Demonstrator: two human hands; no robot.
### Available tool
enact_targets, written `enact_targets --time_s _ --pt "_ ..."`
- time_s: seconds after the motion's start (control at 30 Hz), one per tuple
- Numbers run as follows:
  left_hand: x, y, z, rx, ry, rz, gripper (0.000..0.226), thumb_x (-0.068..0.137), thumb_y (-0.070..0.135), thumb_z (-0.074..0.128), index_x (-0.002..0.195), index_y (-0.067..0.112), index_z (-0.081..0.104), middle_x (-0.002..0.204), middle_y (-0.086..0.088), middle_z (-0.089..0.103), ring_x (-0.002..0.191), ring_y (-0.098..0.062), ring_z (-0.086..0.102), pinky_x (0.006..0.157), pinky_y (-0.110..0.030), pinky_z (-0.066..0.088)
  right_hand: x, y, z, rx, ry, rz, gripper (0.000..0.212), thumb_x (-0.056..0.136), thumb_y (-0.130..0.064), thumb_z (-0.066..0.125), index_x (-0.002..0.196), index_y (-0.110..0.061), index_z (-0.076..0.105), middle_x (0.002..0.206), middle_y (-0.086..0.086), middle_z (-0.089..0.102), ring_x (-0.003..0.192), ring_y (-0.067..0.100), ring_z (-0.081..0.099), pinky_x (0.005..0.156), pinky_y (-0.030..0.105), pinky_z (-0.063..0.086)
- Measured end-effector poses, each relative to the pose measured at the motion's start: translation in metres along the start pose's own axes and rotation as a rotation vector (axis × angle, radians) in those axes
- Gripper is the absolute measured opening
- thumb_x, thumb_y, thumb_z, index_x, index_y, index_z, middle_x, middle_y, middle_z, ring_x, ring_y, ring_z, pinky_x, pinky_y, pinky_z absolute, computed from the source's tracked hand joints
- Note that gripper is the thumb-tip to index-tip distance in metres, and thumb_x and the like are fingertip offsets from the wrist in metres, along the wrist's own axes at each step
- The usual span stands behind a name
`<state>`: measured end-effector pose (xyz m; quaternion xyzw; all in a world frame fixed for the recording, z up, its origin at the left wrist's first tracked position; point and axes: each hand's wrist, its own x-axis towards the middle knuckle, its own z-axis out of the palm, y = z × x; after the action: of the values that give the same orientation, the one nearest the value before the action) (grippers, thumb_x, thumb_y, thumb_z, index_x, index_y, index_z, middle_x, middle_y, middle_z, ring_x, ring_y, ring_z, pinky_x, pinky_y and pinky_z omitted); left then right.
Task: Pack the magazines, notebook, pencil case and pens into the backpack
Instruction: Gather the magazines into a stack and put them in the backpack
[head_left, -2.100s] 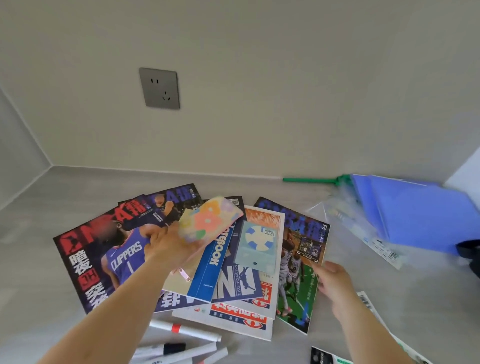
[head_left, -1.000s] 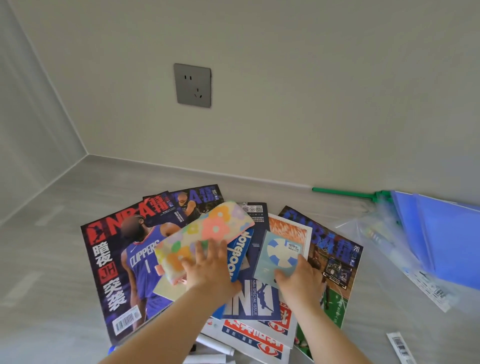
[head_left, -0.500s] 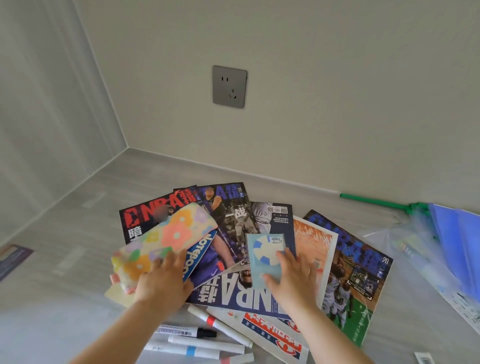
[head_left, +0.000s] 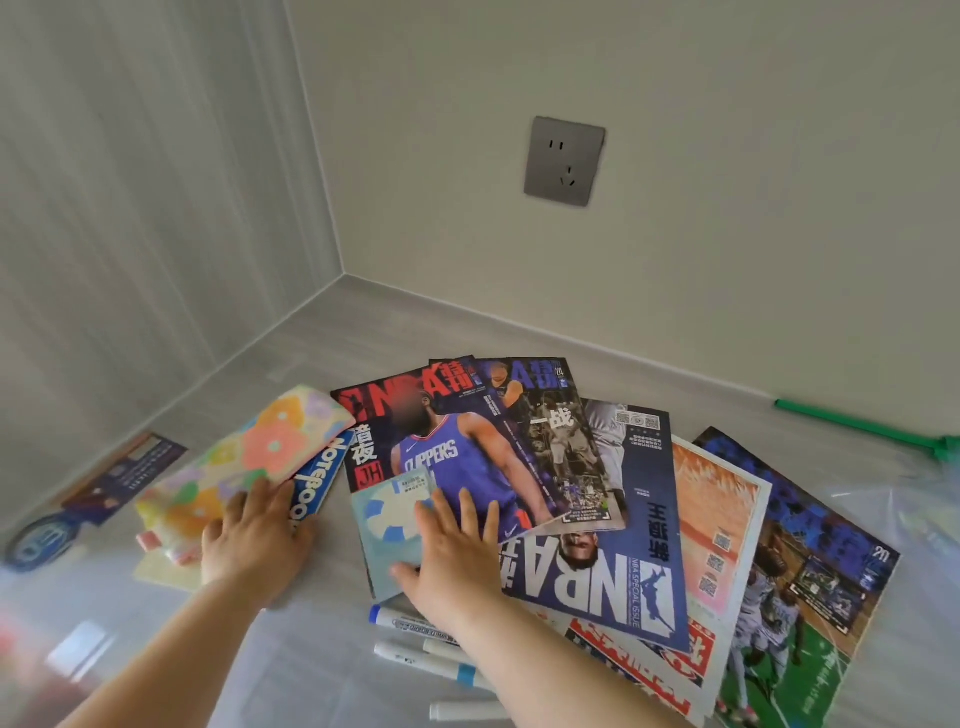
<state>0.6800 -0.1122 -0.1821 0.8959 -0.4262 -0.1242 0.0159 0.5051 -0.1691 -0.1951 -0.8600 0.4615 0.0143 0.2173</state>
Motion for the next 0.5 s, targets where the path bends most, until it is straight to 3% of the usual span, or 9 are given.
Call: enact_targets --time_s 0.1,0.17,0.23,0.3,0.4,0.5 --pt "-0.007 0.022 0.000 -0.189 0.078 0.103 0.055 0.091 0.042 0.039 0.141 0.023 0.022 0.155 -0.005 0.018 0.140 -0.025 0.020 0.114 -0.039 0.015 0.007 0.008 -0.010 0.149 0.160 0.073 0.061 0.087 -0.044 0.045 0.140 -0.022 0.025 0.157 0.003 0.010 0.144 0.026 -0.002 0.116 0.046 -0.006" --pt "-0.015 0.048 0.006 -0.272 0.029 0.212 0.061 0.089 0.046 0.042 0.141 0.027 0.018 0.155 -0.002 0.015 0.141 -0.022 0.017 0.115 -0.043 0.014 0.010 0.032 -0.027 0.213 0.339 0.205 0.053 0.086 -0.039 0.049 0.134 -0.021 0.034 0.155 0.002 0.015 0.144 0.025 0.003 0.117 0.044 0.000" --pt "-0.020 0.072 0.017 -0.239 -0.073 0.250 0.069 0.085 0.056 0.041 0.142 0.031 0.011 0.156 0.002 0.007 0.143 -0.019 0.006 0.115 -0.048 0.011 0.012 0.062 -0.047 0.272 0.410 0.392 0.053 0.087 -0.034 0.051 0.134 -0.016 0.035 0.153 0.008 0.021 0.143 0.028 0.009 0.117 0.043 0.005" --pt "-0.020 0.086 0.027 -0.158 -0.141 0.238 0.077 0.082 0.062 0.039 0.142 0.031 0.004 0.157 0.002 -0.003 0.144 -0.021 -0.005 0.114 -0.053 0.008 0.014 0.088 -0.064 0.391 0.402 0.530 0.054 0.086 -0.028 0.054 0.134 -0.008 0.036 0.147 0.016 0.031 0.138 0.032 0.022 0.116 0.042 0.017" --pt "-0.015 0.088 0.036 -0.073 -0.135 0.229 0.082 0.080 0.066 0.036 0.142 0.031 -0.004 0.156 0.002 -0.011 0.143 -0.023 -0.011 0.114 -0.055 0.007 0.018 0.109 -0.072 0.530 0.333 0.543 0.042 0.083 -0.020 0.056 0.122 -0.004 0.049 0.126 0.017 0.056 0.120 0.034 0.048 0.100 0.041 0.042" --pt "-0.014 0.087 0.040 -0.028 -0.115 0.248 0.082 0.080 0.068 0.032 0.142 0.031 -0.007 0.156 0.001 -0.012 0.143 -0.023 -0.011 0.114 -0.054 0.008 0.024 0.114 -0.078 0.599 0.314 0.570 0.039 0.081 -0.023 0.060 0.115 -0.007 0.052 0.116 0.016 0.062 0.111 0.035 0.053 0.091 0.040 0.046"
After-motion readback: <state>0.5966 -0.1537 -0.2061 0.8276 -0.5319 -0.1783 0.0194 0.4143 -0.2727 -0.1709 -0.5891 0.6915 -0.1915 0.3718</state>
